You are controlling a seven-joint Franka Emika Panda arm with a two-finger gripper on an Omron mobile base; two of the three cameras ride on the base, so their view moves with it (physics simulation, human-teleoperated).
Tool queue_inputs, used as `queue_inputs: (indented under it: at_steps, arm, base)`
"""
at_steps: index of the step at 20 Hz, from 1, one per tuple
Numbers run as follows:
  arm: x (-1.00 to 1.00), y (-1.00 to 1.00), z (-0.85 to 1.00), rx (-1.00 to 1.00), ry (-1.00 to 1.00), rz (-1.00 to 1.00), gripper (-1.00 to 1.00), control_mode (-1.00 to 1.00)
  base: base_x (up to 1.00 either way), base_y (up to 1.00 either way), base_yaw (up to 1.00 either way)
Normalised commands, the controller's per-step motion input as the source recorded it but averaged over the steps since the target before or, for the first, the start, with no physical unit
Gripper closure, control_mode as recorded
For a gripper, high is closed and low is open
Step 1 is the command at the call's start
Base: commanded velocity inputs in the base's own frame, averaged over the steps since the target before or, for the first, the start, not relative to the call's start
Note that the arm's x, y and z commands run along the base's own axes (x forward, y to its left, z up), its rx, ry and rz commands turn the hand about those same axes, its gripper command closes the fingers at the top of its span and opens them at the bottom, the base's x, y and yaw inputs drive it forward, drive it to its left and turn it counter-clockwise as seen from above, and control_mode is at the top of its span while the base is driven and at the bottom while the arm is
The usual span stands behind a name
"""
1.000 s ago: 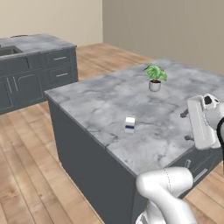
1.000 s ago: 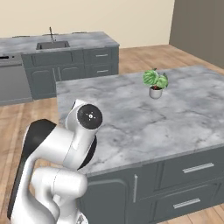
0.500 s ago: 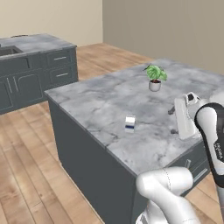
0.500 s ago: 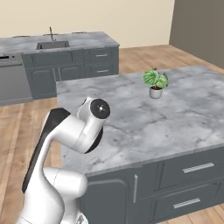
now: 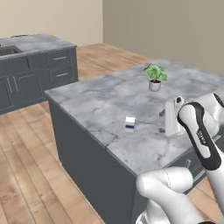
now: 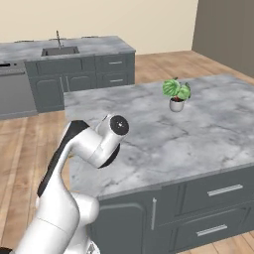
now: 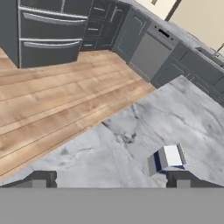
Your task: Pick the water bottle, milk, bottled water from the counter and place them in the open cabinet.
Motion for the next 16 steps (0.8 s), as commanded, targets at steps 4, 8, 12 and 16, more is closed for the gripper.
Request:
queue_inputs:
  at_steps: [4,8,12,16]
  arm:
    - [0.57,0.00,-0.32,0.07,0.15,-0.03,-1.00,-1.00]
    - [0.57,0.00,-0.31,0.06,0.15,-0.03,-1.00,-1.00]
    - [0.52,0.00,-0.31,0.08,0.12,-0.01,-1.00,-1.00]
    - [0.51,0.00,-0.26,0.10,0.10,-0.01,-1.00,-1.00]
  base:
    - [0.00,0.00,0.00]
    - [0.00,0.00,0.00]
    - [0.00,0.00,0.00]
    - [0.00,0.00,0.00]
